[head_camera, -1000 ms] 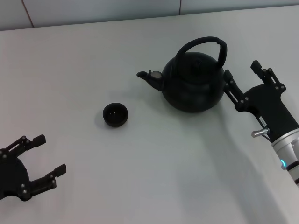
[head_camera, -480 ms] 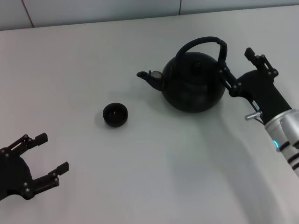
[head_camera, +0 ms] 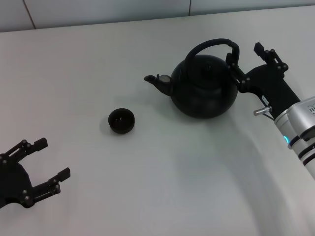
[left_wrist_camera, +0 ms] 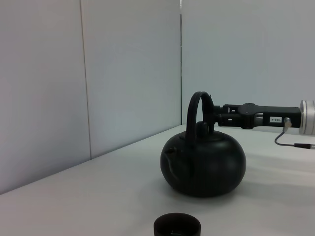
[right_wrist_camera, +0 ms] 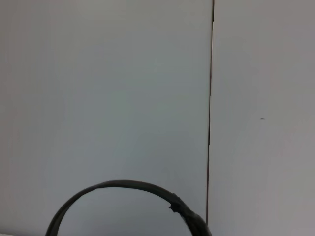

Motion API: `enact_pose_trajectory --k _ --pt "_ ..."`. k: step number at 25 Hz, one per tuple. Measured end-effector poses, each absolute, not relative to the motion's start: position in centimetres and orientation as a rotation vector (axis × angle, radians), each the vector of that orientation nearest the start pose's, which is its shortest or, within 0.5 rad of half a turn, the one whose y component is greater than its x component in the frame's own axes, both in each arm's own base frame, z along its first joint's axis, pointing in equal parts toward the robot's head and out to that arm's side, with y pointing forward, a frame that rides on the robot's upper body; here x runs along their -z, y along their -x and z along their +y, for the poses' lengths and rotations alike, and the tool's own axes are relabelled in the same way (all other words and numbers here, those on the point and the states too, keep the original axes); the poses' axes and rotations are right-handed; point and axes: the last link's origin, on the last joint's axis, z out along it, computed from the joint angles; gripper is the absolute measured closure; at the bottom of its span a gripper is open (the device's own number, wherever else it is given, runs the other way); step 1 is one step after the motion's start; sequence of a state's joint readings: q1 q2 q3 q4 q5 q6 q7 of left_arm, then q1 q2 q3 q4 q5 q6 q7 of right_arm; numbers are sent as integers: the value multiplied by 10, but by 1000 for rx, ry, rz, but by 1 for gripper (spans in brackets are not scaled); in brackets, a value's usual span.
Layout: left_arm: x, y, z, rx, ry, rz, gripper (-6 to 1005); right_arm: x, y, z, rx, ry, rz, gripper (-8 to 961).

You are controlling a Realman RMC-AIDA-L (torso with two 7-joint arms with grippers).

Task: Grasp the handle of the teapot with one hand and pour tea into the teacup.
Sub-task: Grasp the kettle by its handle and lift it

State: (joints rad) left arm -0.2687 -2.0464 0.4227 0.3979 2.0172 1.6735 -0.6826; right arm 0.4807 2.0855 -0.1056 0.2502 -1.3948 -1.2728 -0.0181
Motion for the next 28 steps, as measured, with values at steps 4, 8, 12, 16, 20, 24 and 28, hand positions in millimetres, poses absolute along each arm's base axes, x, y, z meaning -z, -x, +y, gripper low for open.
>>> enact_pose_trajectory --k 4,8,12,16,20,24,28 --pt "2 345 225 750 2488 -320 140 56 -305 314 -663 1740 471 300" --pt "2 345 226 752 2484 -318 140 57 -304 316 -660 1742 476 301" --pt "2 344 226 753 2480 -316 140 57 -304 316 -660 1743 478 302" --pt "2 344 226 753 2480 -311 140 58 -306 313 -657 1740 486 303" --pt "3 343 227 755 2480 -305 140 58 -307 311 -657 1736 488 304" --pt "3 343 227 756 2478 -304 140 58 -307 310 -658 1736 491 305" --pt "3 343 227 758 2478 -306 140 58 -307 310 -659 1735 493 305"
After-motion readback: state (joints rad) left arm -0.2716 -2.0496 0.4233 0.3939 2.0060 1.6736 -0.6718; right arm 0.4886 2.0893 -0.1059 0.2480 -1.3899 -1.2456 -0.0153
